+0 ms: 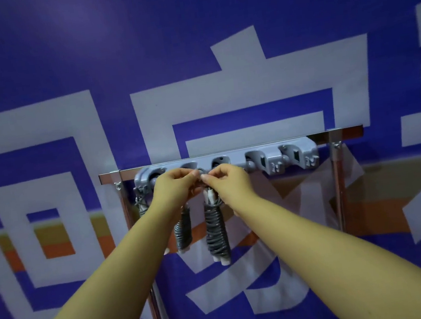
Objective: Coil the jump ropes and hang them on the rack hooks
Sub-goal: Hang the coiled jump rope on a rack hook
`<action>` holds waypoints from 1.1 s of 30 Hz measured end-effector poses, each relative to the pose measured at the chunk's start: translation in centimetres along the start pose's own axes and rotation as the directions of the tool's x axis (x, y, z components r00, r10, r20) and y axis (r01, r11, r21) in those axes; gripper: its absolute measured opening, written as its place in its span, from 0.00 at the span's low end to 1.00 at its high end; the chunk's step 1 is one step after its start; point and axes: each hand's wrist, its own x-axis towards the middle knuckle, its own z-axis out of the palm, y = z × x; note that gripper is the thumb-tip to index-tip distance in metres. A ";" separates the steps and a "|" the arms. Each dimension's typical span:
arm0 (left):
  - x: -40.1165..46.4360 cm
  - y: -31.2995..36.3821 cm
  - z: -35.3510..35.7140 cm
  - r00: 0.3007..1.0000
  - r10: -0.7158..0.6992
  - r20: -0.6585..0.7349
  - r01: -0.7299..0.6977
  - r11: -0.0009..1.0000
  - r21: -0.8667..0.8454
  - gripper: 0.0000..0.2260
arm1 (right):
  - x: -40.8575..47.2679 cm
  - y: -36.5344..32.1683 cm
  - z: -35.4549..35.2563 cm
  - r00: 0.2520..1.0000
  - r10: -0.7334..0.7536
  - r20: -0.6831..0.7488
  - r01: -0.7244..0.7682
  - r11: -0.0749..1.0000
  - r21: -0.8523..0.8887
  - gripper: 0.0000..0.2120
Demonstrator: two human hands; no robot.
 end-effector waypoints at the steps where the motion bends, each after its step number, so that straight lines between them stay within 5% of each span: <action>1: 0.4 -0.3 0.1 1.000 -0.011 -0.010 0.011 1.000 0.004 0.05 | 0.3 0.3 0.2 1.000 0.007 -0.006 -0.007 1.000 -0.020 0.10; 15: -1.8 -4.6 0.0 0.991 -0.056 0.123 0.057 0.998 -0.006 0.11 | -1.0 3.1 -0.5 0.998 0.003 0.058 0.013 0.963 -0.269 0.07; 20: -9.4 -12.7 -1.1 0.958 -0.097 0.270 0.101 0.995 0.000 0.18 | -6.8 7.4 -2.0 0.987 -0.075 0.139 0.111 0.954 -0.279 0.13; 23: -14.1 -20.2 -0.4 0.919 -0.234 0.316 0.208 0.971 0.115 0.21 | -12.5 14.1 -3.8 0.970 0.000 0.242 0.079 0.945 -0.317 0.17; 27: -19.9 -30.7 1.1 0.782 -0.491 0.384 0.407 0.869 0.282 0.22 | -20.8 24.6 -6.7 0.895 0.250 0.369 -0.052 0.881 -0.471 0.22; 33: -27.5 -44.7 2.7 0.465 -0.804 0.372 0.623 0.595 0.508 0.23 | -31.6 39.0 -10.2 0.673 0.640 0.370 -0.293 0.690 -0.661 0.28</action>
